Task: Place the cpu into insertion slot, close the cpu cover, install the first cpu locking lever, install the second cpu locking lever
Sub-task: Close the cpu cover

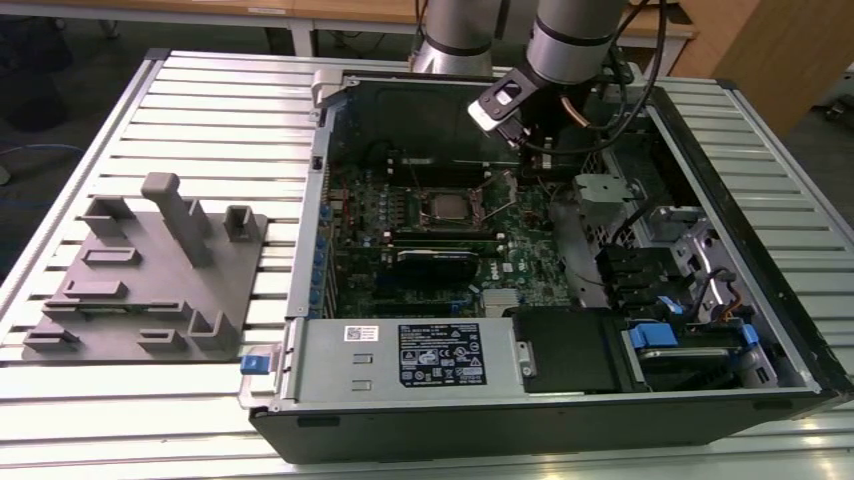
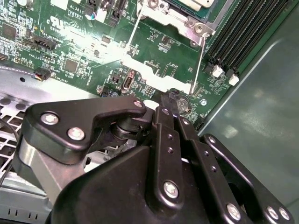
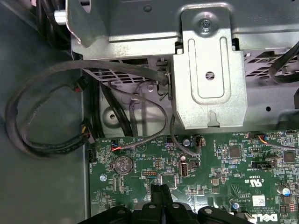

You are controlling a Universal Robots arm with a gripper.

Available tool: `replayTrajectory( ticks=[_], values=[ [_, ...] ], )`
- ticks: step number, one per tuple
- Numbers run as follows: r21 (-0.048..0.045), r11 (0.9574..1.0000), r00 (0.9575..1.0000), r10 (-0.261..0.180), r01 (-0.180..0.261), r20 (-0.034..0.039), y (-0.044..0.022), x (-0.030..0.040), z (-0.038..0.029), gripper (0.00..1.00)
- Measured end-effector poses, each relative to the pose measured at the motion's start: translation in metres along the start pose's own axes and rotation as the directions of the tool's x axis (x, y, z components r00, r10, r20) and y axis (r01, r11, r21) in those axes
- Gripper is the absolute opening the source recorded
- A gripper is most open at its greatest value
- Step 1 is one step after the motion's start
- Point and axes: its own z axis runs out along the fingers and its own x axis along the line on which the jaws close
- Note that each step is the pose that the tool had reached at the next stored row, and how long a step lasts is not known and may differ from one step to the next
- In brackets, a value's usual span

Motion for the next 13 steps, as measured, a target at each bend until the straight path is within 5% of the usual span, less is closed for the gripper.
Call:
replayTrajectory(
  ticks=[13],
  values=[
    [-0.0017,1.0000,1.0000,0.000,0.000,-0.0007,-0.0045,-0.0003,0.0004,0.11]
  ],
)
